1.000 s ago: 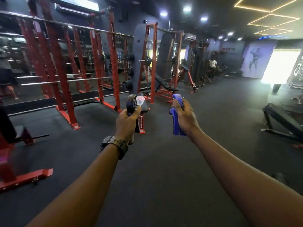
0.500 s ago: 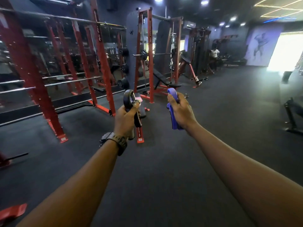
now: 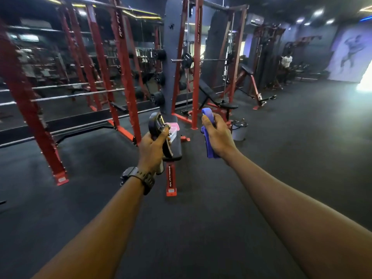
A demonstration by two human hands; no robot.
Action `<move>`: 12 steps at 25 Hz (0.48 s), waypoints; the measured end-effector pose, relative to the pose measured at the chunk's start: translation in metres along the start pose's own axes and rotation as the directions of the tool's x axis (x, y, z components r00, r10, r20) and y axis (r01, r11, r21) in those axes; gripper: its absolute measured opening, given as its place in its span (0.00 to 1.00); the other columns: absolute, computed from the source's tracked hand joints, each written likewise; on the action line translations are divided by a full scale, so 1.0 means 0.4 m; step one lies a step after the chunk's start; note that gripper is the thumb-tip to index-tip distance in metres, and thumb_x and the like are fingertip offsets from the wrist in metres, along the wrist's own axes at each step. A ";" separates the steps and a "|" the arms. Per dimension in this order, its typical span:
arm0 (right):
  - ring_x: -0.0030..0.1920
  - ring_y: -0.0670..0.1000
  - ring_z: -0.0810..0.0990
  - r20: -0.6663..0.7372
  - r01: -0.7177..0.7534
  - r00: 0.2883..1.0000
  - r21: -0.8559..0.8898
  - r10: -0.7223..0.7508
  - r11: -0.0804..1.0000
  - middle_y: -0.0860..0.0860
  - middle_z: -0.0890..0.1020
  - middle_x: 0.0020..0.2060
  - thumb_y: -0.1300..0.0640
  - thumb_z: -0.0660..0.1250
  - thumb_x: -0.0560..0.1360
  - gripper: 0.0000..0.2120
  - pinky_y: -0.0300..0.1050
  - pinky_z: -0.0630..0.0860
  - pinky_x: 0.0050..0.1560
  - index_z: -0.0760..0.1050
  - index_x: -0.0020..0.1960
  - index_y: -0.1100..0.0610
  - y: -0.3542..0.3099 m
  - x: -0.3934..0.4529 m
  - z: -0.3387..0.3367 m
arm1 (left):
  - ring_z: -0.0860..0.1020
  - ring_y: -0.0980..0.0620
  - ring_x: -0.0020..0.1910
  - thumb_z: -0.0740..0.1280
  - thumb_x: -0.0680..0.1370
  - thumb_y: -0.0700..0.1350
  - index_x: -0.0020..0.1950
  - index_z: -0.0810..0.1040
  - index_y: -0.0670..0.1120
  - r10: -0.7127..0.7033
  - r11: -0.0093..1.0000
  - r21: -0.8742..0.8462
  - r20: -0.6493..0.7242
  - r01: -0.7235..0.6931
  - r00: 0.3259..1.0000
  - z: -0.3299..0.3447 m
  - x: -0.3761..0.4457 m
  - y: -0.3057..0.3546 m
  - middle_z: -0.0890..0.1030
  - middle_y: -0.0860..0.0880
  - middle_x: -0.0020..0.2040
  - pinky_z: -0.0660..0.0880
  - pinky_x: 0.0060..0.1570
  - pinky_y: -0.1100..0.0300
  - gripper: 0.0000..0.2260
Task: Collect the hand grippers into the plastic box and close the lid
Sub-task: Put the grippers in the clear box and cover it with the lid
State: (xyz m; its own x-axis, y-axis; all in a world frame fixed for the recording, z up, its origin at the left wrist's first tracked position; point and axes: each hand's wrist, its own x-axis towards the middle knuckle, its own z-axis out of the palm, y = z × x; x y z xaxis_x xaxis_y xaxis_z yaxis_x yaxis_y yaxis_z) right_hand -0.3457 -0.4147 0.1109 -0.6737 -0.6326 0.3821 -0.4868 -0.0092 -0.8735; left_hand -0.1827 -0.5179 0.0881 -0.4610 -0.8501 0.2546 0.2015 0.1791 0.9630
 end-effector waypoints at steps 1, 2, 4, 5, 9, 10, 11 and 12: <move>0.40 0.46 0.79 0.006 -0.012 1.000 0.000 0.012 1.000 0.51 0.83 0.46 0.42 0.59 0.81 0.14 0.38 0.71 0.40 0.73 0.58 0.51 0.037 0.084 0.027 | 0.79 0.48 0.43 0.70 0.78 0.53 0.54 0.81 0.40 -0.011 1.000 -0.003 -0.009 0.011 1.000 0.018 0.093 -0.036 0.80 0.46 0.41 0.77 0.58 0.40 0.16; 0.40 0.46 0.79 0.014 -0.025 1.000 -0.005 0.025 1.000 0.51 0.84 0.47 0.42 0.59 0.81 0.15 0.37 0.71 0.39 0.74 0.59 0.51 0.069 0.165 0.054 | 0.79 0.48 0.43 0.70 0.77 0.54 0.53 0.81 0.41 -0.023 1.000 0.006 -0.021 0.023 1.000 0.035 0.185 -0.067 0.81 0.46 0.41 0.77 0.58 0.40 0.16; 0.42 0.47 0.79 0.034 -0.037 0.999 0.003 0.036 0.999 0.51 0.84 0.49 0.41 0.59 0.81 0.18 0.39 0.71 0.42 0.74 0.63 0.51 0.121 0.329 0.100 | 0.80 0.49 0.44 0.70 0.77 0.55 0.52 0.82 0.43 -0.043 0.999 0.012 -0.048 0.044 0.998 0.071 0.360 -0.111 0.81 0.47 0.42 0.78 0.59 0.41 0.15; 0.44 0.48 0.80 0.036 -0.040 0.999 0.012 0.040 0.999 0.51 0.84 0.50 0.41 0.59 0.81 0.18 0.41 0.71 0.44 0.74 0.63 0.51 0.144 0.397 0.115 | 0.80 0.50 0.45 0.70 0.77 0.56 0.51 0.82 0.45 -0.052 0.999 0.014 -0.059 0.052 0.997 0.087 0.433 -0.131 0.82 0.48 0.42 0.78 0.60 0.42 0.15; 0.43 0.48 0.81 0.088 -0.041 0.995 0.060 0.035 0.997 0.53 0.84 0.49 0.41 0.60 0.80 0.14 0.37 0.73 0.41 0.75 0.57 0.49 0.270 0.686 0.169 | 0.81 0.51 0.42 0.70 0.77 0.55 0.48 0.81 0.47 -0.066 0.998 0.011 -0.081 0.067 0.995 0.183 0.725 -0.227 0.82 0.49 0.39 0.79 0.58 0.44 0.12; 0.43 0.48 0.80 0.094 -0.039 0.995 0.065 0.032 0.997 0.54 0.84 0.49 0.41 0.61 0.80 0.13 0.38 0.72 0.42 0.75 0.56 0.49 0.312 0.760 0.183 | 0.80 0.52 0.41 0.70 0.77 0.54 0.48 0.81 0.46 -0.067 0.998 0.005 -0.082 0.068 0.994 0.213 0.797 -0.260 0.81 0.49 0.39 0.79 0.57 0.45 0.11; 0.44 0.48 0.80 0.098 -0.032 0.995 0.063 0.026 0.997 0.54 0.84 0.49 0.41 0.61 0.80 0.14 0.40 0.73 0.44 0.75 0.57 0.49 0.358 0.836 0.198 | 0.80 0.52 0.40 0.70 0.77 0.53 0.49 0.81 0.45 -0.062 0.998 0.003 -0.084 0.062 0.995 0.243 0.867 -0.294 0.81 0.50 0.38 0.79 0.56 0.45 0.11; 0.45 0.49 0.80 0.110 -0.029 0.994 0.072 0.021 0.997 0.54 0.84 0.50 0.41 0.61 0.80 0.15 0.42 0.73 0.47 0.75 0.59 0.50 0.405 0.910 0.212 | 0.80 0.52 0.40 0.70 0.77 0.53 0.50 0.81 0.44 -0.057 0.998 0.002 -0.085 0.058 0.995 0.275 0.935 -0.328 0.81 0.50 0.38 0.79 0.56 0.46 0.12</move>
State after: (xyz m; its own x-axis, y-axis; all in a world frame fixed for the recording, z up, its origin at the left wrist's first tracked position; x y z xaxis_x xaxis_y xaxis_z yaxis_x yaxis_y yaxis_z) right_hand -0.6228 -0.7121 0.0829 -0.6184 -0.7142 0.3279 -0.4258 -0.0463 -0.9036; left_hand -0.4765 -0.8050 0.0667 -0.3962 -0.8982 0.1906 0.1727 0.1310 0.9762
